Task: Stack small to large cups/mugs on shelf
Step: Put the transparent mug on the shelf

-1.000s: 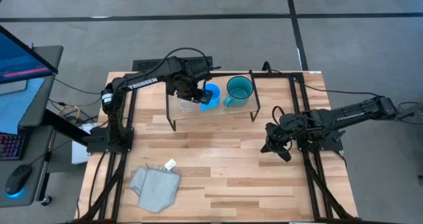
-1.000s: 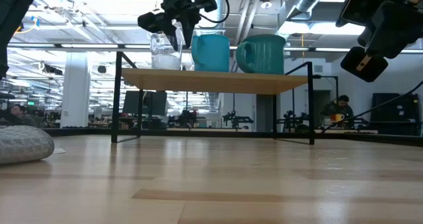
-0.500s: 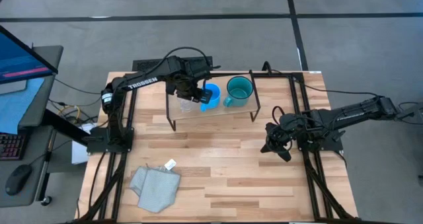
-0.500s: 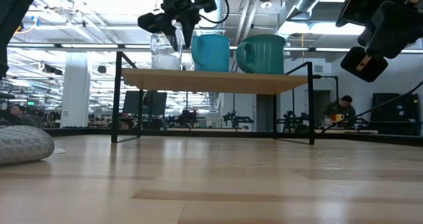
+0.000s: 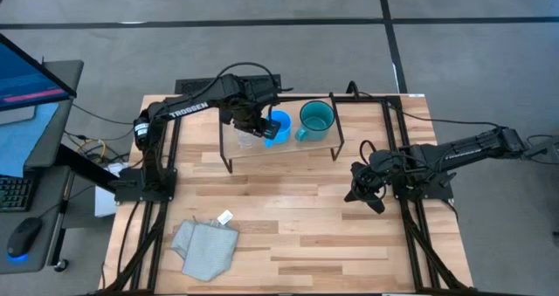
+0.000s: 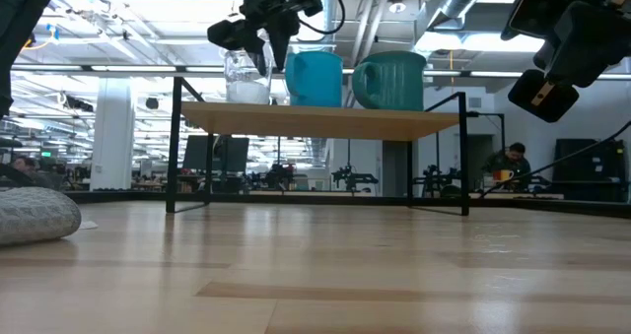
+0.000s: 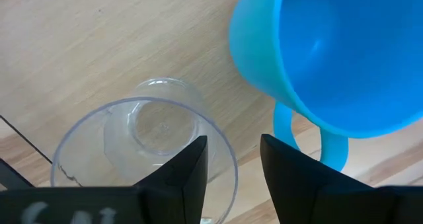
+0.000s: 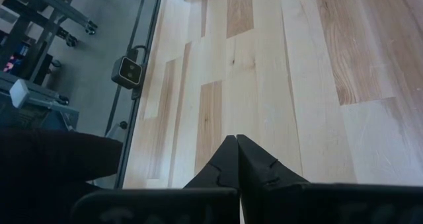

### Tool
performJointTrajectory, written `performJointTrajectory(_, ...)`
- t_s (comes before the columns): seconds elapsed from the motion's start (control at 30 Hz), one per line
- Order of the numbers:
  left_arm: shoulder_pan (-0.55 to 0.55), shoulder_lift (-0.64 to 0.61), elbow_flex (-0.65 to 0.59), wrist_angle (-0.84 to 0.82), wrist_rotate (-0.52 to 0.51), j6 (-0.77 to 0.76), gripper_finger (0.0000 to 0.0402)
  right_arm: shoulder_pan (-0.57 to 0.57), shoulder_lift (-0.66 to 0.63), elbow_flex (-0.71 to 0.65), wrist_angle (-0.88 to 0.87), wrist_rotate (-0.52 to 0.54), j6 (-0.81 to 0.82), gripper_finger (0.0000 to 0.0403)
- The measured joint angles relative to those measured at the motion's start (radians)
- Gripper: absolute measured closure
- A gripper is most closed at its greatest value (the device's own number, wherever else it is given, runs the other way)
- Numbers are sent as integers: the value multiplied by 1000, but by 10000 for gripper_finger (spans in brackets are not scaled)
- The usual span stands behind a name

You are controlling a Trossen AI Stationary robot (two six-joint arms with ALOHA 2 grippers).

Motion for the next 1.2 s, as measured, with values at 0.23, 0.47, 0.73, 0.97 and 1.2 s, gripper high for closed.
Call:
performJointTrajectory(0.23,0,0,0,-24,-2,18,326,0,0,0,0,2,0,391)
performJointTrajectory(0.47,0,0,0,-23,-1,55,377,0,0,0,0,4,0,391)
performJointTrajectory(0.73,-3,0,0,-23,-2,100,397,0,0,0,0,8,1,391)
performJointTrajectory(0.97,-13,0,0,-29,-1,170,400,-2,0,0,0,9,1,391)
performJointTrajectory(1.2,-19,0,1,-79,-9,224,401,-2,0,0,0,18,1,391)
